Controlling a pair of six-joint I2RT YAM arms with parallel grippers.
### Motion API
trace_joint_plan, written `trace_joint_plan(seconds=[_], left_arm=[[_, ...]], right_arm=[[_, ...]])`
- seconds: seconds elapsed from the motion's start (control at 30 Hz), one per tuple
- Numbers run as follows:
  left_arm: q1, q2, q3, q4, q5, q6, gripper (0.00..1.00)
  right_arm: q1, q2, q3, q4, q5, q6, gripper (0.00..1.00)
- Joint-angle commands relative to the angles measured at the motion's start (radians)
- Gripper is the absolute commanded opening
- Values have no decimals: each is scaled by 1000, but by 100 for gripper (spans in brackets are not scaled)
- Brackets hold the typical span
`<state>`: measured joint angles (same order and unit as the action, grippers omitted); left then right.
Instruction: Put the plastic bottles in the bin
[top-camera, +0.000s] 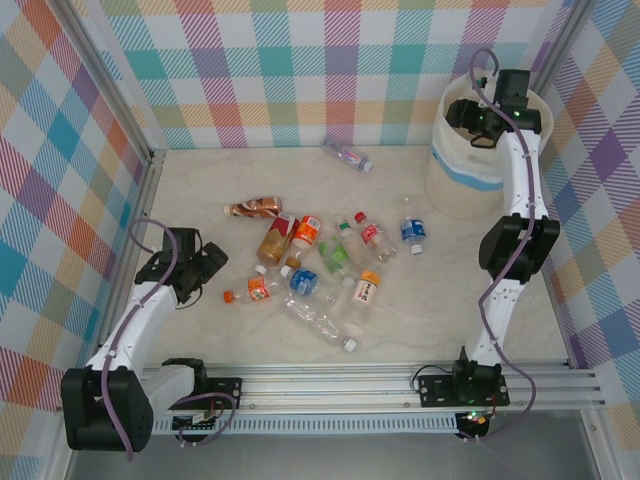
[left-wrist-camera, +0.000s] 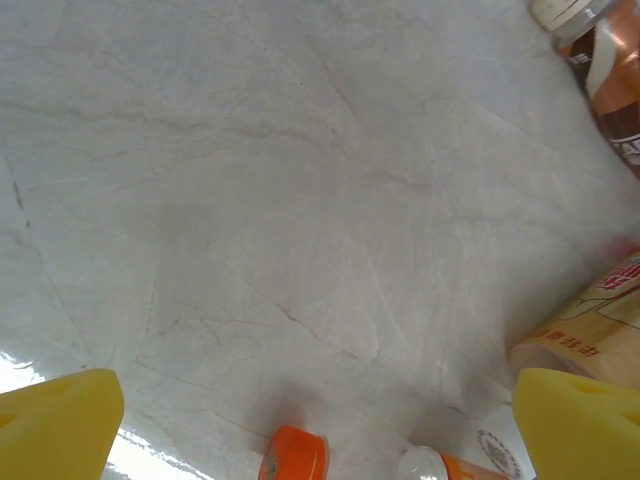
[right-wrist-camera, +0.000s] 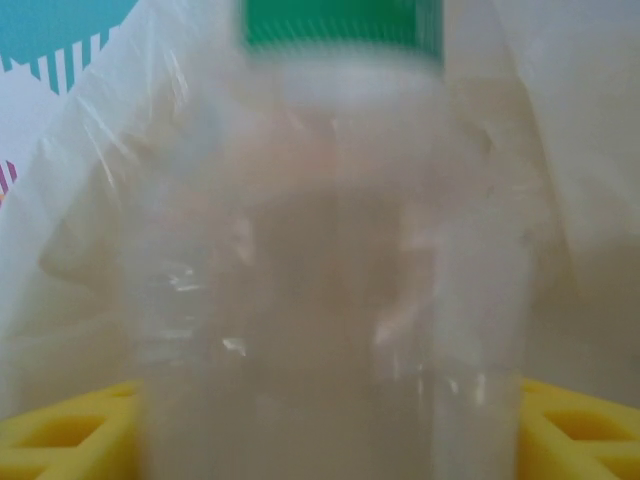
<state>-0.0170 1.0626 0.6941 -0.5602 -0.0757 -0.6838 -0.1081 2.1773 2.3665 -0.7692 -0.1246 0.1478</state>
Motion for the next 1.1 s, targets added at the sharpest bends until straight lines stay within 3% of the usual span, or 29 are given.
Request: trace_joint_plan(seconds=[0.0, 0.3, 0.47, 0.63, 0.83, 1.07], left_arm=[[14, 6, 42, -80, -24, 13, 100], [13, 10, 66, -197, -29, -72, 100], [13, 15, 21, -154, 158, -227, 100], [-3, -4, -40, -75, 259, -471, 100], [-39, -29, -110, 18, 269, -687, 100], [-64, 38, -153, 133, 294, -796, 98]], right_arm=[[5, -82, 27, -37, 1, 6, 77], [6, -294, -188, 64, 17, 12, 90], [6, -479, -412, 189, -59, 51, 100], [7, -681, -683, 377, -226, 122, 100], [55, -858, -964, 570, -453, 164, 100], [204, -943, -1095, 551, -435, -24, 100]])
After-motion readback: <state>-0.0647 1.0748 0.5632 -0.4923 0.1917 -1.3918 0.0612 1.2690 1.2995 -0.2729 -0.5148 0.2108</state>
